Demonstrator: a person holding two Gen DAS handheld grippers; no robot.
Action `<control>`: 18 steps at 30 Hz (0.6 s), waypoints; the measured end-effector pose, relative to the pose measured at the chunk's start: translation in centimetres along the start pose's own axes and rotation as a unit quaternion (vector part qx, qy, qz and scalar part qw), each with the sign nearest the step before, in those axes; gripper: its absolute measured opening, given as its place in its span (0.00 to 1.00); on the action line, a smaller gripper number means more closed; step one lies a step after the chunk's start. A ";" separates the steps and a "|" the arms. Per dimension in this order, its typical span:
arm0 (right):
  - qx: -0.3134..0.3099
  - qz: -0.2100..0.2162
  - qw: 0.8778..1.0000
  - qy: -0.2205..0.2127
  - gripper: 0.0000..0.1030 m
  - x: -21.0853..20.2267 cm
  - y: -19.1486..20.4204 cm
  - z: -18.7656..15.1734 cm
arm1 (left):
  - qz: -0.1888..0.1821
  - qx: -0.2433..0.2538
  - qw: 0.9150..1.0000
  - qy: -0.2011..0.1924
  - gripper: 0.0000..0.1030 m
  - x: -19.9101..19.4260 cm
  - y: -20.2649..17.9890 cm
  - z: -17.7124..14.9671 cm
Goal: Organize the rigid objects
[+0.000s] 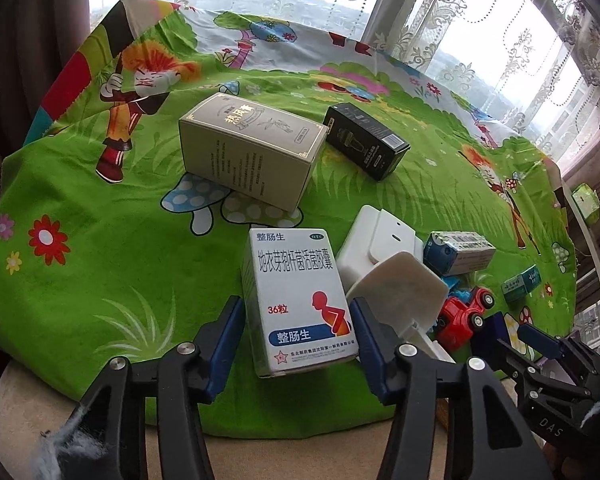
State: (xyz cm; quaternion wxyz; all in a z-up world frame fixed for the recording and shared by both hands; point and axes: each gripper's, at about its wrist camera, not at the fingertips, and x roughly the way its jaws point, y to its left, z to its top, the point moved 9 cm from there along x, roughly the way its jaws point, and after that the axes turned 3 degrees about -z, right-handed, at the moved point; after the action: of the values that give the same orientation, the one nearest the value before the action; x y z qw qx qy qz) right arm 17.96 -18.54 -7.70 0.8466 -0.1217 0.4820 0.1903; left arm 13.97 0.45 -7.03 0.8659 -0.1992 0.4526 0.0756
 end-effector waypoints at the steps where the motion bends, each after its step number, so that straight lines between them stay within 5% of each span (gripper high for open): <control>1: -0.003 0.001 1.000 0.003 0.59 0.2 0.1 0.0 | 0.000 -0.001 1.000 0.000 0.51 0.1 0.1 0.0; 5: -0.006 0.002 1.000 0.016 0.50 1.1 0.4 -0.1 | 0.000 -0.005 1.000 -0.004 0.49 0.1 0.3 0.0; 9: -0.004 0.011 1.000 0.026 0.31 1.6 0.5 -0.4 | 0.005 -0.009 1.000 -0.012 0.47 -0.2 0.5 0.1; 18: 0.002 0.004 1.000 0.007 0.30 0.7 0.2 -0.3 | 0.020 -0.010 0.999 -0.036 0.44 -1.5 0.8 0.3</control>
State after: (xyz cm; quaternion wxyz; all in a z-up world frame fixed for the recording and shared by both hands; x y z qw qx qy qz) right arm 17.99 -18.34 -8.40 0.8428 -0.1189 0.4886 0.1919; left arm 13.07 1.36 -5.89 0.8781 -0.1960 0.4237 0.1043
